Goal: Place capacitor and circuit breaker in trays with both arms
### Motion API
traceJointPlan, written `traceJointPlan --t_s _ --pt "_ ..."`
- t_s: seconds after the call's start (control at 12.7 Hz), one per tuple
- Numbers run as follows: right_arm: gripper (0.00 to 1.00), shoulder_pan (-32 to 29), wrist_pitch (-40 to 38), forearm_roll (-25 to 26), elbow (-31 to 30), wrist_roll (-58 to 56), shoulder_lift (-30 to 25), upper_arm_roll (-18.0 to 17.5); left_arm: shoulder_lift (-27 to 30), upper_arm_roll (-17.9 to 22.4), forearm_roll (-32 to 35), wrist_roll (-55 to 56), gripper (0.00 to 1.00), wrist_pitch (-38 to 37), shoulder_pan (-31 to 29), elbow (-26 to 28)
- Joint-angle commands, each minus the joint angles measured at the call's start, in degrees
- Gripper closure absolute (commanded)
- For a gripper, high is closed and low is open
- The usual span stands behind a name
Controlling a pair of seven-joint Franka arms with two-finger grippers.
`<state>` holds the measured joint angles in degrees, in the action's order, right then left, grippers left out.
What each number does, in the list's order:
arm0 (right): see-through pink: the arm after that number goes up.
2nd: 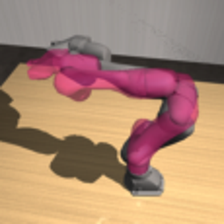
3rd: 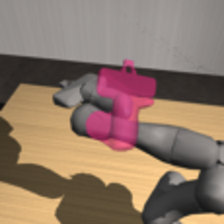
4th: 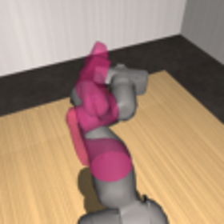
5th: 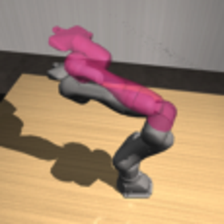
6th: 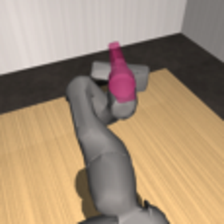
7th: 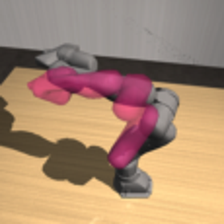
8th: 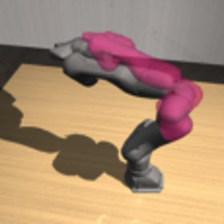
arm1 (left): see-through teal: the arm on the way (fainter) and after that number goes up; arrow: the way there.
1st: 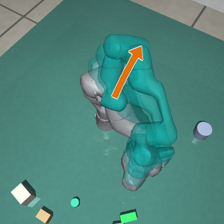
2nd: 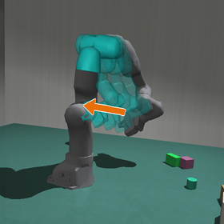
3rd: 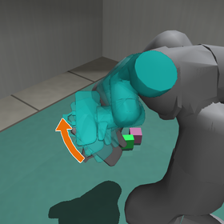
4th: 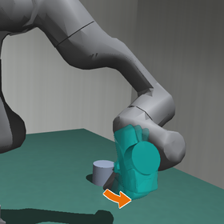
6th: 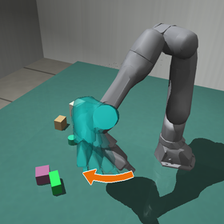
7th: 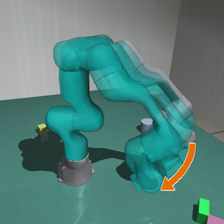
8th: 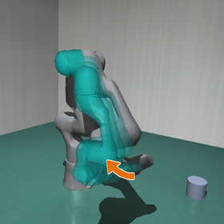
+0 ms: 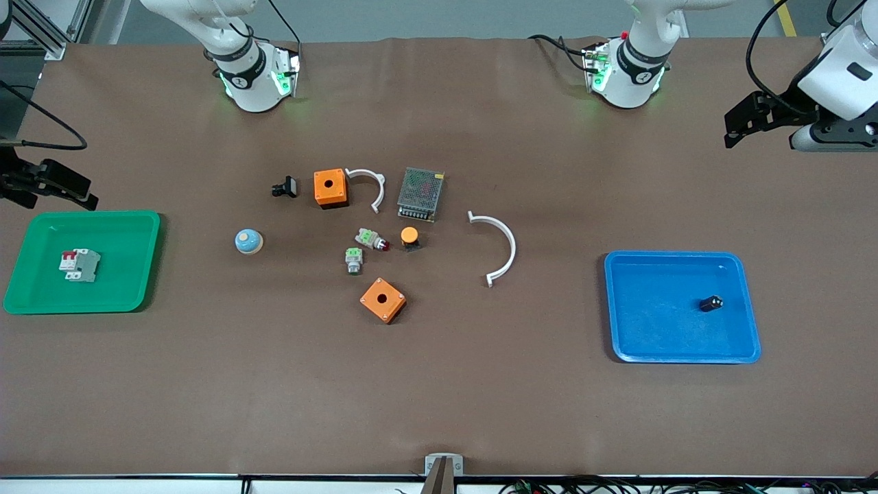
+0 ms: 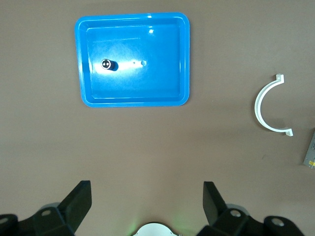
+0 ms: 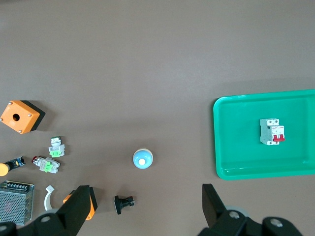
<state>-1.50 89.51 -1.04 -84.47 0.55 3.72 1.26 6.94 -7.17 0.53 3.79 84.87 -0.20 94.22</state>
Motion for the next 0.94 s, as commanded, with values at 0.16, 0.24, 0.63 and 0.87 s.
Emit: traceJointPlan --t_s 0.16,0.24,0.63,0.87 --pt "0.0 0.0 -0.1 0.0 0.9 0.2 0.0 0.1 -0.1 -1.3 -0.7 -0.9 0.0 0.7 -1.1 -0.7" --pt "0.0 -0.1 -0.1 0.0 1.3 0.2 0.0 0.1 -0.4 -1.2 -0.7 -1.0 0.0 0.7 -1.2 -1.4" --pt "0.0 -0.2 0.0 0.0 1.6 0.2 0.0 0.2 -1.8 -0.9 -0.6 -0.6 0.0 0.7 -1.3 -3.4" --pt "0.0 -0.1 0.0 0.1 1.6 0.2 0.0 0.2 -2.0 -0.8 -0.9 -0.4 0.0 0.7 -1.5 -3.5"
